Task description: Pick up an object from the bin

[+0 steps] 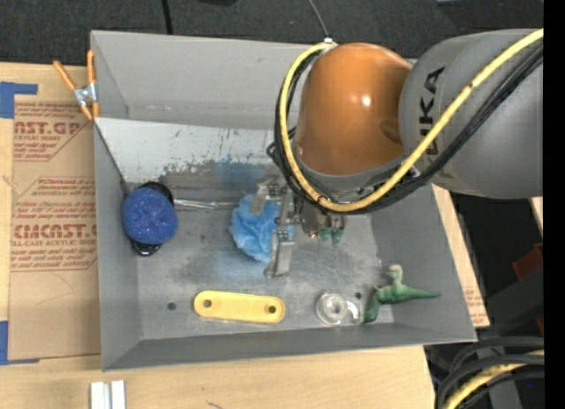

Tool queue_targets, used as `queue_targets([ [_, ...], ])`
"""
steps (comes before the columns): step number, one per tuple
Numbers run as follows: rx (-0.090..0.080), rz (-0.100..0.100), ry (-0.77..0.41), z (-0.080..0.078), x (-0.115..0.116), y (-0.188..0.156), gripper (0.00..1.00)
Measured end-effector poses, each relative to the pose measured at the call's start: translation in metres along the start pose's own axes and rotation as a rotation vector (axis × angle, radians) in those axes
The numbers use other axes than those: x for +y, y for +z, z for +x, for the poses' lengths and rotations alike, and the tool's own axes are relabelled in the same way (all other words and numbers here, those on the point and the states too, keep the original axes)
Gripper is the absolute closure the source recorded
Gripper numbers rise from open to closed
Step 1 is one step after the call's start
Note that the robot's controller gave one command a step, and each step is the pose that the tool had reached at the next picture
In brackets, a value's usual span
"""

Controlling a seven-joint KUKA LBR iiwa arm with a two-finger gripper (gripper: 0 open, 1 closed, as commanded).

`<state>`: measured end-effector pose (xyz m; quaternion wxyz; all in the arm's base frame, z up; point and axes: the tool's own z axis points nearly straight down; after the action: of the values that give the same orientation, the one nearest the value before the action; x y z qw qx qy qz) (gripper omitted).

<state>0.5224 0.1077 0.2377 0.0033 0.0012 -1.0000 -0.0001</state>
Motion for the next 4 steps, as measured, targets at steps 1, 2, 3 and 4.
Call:
queue_targets([
  [1,-0.008,-0.001,0.002,-0.002,-0.001,-0.004,0.00],
  [2,-0.011,-0.003,0.006,-0.041,-0.013,0.039,0.00],
  [3,-0.010,-0.001,-0.056,-0.050,-0.022,0.090,0.00],
  [4,-0.015,-0.004,-0.051,-0.059,-0.023,0.121,0.00],
])
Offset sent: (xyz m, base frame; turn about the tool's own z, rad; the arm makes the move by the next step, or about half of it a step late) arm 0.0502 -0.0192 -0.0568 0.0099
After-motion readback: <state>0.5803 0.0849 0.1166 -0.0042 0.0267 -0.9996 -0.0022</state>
